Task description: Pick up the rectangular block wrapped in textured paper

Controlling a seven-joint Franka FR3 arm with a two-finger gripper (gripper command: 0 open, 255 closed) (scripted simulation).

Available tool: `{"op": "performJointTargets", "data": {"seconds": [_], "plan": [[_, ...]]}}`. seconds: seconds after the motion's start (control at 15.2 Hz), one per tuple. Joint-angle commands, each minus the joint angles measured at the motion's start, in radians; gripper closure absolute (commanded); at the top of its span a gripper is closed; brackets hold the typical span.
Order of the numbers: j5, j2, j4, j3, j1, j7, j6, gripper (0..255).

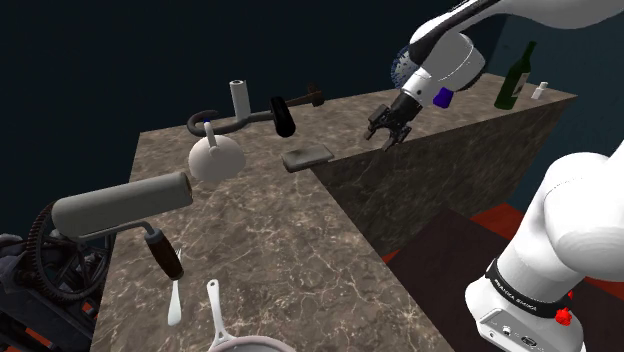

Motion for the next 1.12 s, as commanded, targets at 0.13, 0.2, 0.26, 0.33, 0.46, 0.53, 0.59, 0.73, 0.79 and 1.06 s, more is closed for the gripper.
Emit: {"op": "performJointTargets", "data": {"seconds": [0.13, 0.2, 0.26, 0.33, 0.46, 0.53, 0.59, 0.73, 0.79, 1.06], "plan": [[0.377, 0.235, 0.094, -0.11, 0.091, -0.255, -0.077, 0], [0.466, 0.303, 0.123, -0.121, 0.094, -0.308, -0.123, 0], [0.549, 0.369, 0.152, -0.124, 0.088, -0.354, -0.172, 0], [0.626, 0.434, 0.182, -0.118, 0.074, -0.391, -0.223, 0], [0.762, 0.552, 0.241, -0.086, 0.03, -0.446, -0.32, 0], [0.823, 0.605, 0.271, -0.064, 0.005, -0.464, -0.364, 0], [0.881, 0.657, 0.302, -0.043, -0.018, -0.479, -0.407, 0], [0.987, 0.752, 0.365, 0.006, -0.068, -0.495, -0.482, 0], [1.037, 0.797, 0.398, 0.031, -0.092, -0.499, -0.515, 0], [1.113, 0.881, 0.453, 0.076, -0.132, -0.515, -0.562, 0]]}}
